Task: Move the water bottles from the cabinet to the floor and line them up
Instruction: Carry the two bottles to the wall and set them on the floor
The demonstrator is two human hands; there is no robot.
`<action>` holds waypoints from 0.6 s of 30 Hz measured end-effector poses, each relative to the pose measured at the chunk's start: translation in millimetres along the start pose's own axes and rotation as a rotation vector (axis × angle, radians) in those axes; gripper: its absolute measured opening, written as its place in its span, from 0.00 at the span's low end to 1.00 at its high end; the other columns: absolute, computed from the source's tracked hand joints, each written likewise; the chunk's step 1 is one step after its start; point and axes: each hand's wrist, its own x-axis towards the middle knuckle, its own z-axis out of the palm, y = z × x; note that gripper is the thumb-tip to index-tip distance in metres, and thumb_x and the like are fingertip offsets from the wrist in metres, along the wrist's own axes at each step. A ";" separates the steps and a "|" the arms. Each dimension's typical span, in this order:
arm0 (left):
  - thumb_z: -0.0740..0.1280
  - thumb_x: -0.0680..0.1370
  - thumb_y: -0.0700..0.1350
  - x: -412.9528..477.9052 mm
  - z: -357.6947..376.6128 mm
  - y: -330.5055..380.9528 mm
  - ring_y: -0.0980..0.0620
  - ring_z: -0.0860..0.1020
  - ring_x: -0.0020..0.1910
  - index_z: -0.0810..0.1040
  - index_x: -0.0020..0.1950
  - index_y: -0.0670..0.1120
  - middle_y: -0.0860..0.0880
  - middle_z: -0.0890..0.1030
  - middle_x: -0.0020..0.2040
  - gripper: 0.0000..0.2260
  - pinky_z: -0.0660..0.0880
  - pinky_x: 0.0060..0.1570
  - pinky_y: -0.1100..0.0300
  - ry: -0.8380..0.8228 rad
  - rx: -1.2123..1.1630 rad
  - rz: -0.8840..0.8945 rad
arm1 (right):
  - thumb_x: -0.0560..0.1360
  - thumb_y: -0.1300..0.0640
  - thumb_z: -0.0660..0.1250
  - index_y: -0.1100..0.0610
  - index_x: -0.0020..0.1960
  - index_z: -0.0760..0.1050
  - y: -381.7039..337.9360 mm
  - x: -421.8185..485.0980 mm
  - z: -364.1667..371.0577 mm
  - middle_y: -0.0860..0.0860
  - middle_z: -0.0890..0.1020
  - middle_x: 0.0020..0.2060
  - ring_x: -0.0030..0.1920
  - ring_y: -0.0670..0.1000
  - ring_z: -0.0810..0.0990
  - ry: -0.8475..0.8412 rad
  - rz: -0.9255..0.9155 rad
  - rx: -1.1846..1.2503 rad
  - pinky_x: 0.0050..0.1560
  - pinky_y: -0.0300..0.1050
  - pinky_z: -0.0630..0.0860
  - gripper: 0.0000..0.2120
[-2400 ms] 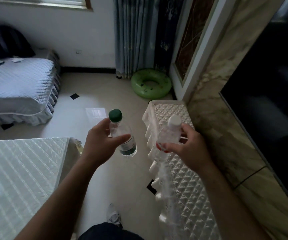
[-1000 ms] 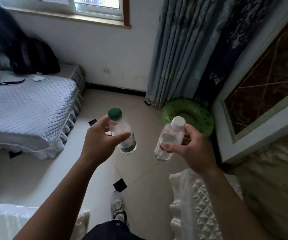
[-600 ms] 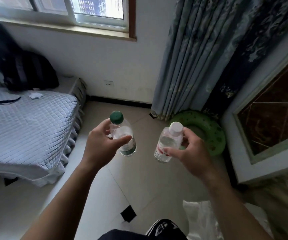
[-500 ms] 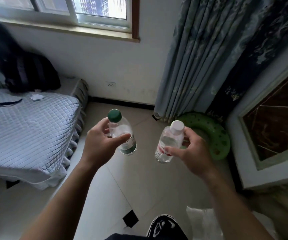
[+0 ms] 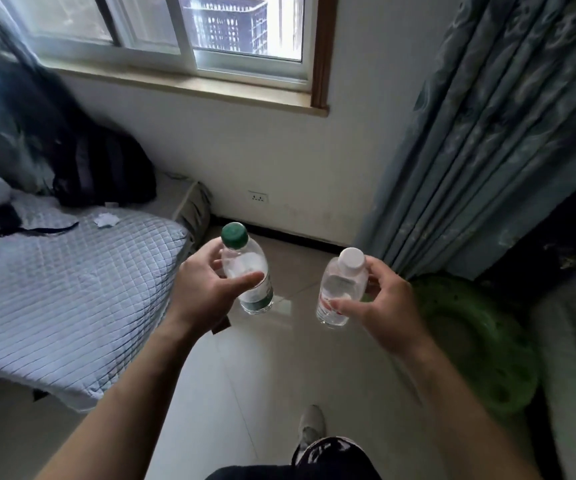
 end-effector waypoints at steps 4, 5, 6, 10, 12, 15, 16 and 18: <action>0.80 0.63 0.48 53.4 2.9 4.7 0.54 0.84 0.48 0.80 0.51 0.59 0.55 0.85 0.47 0.20 0.80 0.52 0.46 0.034 -0.013 -0.028 | 0.56 0.42 0.78 0.43 0.61 0.73 -5.9 70.4 -1.0 0.41 0.83 0.50 0.50 0.44 0.81 -0.057 -0.031 -0.026 0.52 0.52 0.79 0.35; 0.80 0.63 0.48 65.9 2.4 5.0 0.54 0.84 0.48 0.80 0.51 0.59 0.54 0.85 0.47 0.20 0.80 0.52 0.46 0.041 -0.023 -0.041 | 0.56 0.42 0.78 0.42 0.61 0.73 -8.2 86.3 0.3 0.41 0.83 0.50 0.50 0.45 0.81 -0.078 -0.037 -0.022 0.52 0.52 0.80 0.35; 0.80 0.63 0.47 77.7 1.1 4.8 0.53 0.84 0.48 0.80 0.52 0.58 0.54 0.85 0.48 0.21 0.80 0.52 0.45 0.046 -0.034 -0.054 | 0.57 0.43 0.79 0.42 0.60 0.73 -11.1 101.0 2.2 0.41 0.83 0.50 0.51 0.45 0.81 -0.097 -0.043 -0.013 0.52 0.52 0.80 0.34; 0.80 0.64 0.42 124.1 -9.6 1.5 0.53 0.84 0.47 0.80 0.54 0.52 0.53 0.85 0.47 0.21 0.80 0.52 0.47 0.078 -0.041 -0.079 | 0.59 0.51 0.81 0.38 0.55 0.74 -28.7 154.7 17.5 0.41 0.83 0.49 0.50 0.43 0.81 -0.139 -0.060 0.036 0.53 0.50 0.80 0.28; 0.80 0.65 0.40 147.4 -18.6 -3.8 0.54 0.84 0.46 0.80 0.54 0.51 0.54 0.85 0.46 0.20 0.81 0.51 0.49 0.098 -0.035 -0.088 | 0.60 0.54 0.81 0.41 0.56 0.75 -37.1 179.1 29.8 0.42 0.83 0.48 0.49 0.43 0.82 -0.154 -0.060 0.053 0.53 0.50 0.80 0.28; 0.80 0.65 0.43 186.8 -35.5 -17.2 0.54 0.84 0.47 0.80 0.54 0.54 0.55 0.85 0.47 0.20 0.81 0.50 0.48 0.090 -0.026 -0.086 | 0.59 0.56 0.81 0.47 0.58 0.77 -48.4 215.9 53.6 0.44 0.84 0.46 0.47 0.44 0.83 -0.161 -0.065 0.057 0.52 0.51 0.80 0.29; 0.80 0.65 0.43 200.8 -41.7 -22.3 0.54 0.84 0.47 0.80 0.54 0.54 0.55 0.85 0.47 0.20 0.81 0.51 0.48 0.085 -0.030 -0.084 | 0.59 0.55 0.81 0.46 0.57 0.77 -52.3 228.2 62.4 0.44 0.84 0.46 0.47 0.44 0.83 -0.154 -0.065 0.053 0.51 0.51 0.80 0.29; 0.80 0.65 0.42 230.0 -55.2 -31.5 0.56 0.83 0.47 0.80 0.54 0.54 0.56 0.85 0.47 0.20 0.81 0.51 0.51 0.081 -0.031 -0.072 | 0.57 0.52 0.80 0.45 0.56 0.77 -61.4 252.0 80.9 0.43 0.84 0.45 0.47 0.43 0.83 -0.134 -0.065 0.050 0.51 0.51 0.81 0.28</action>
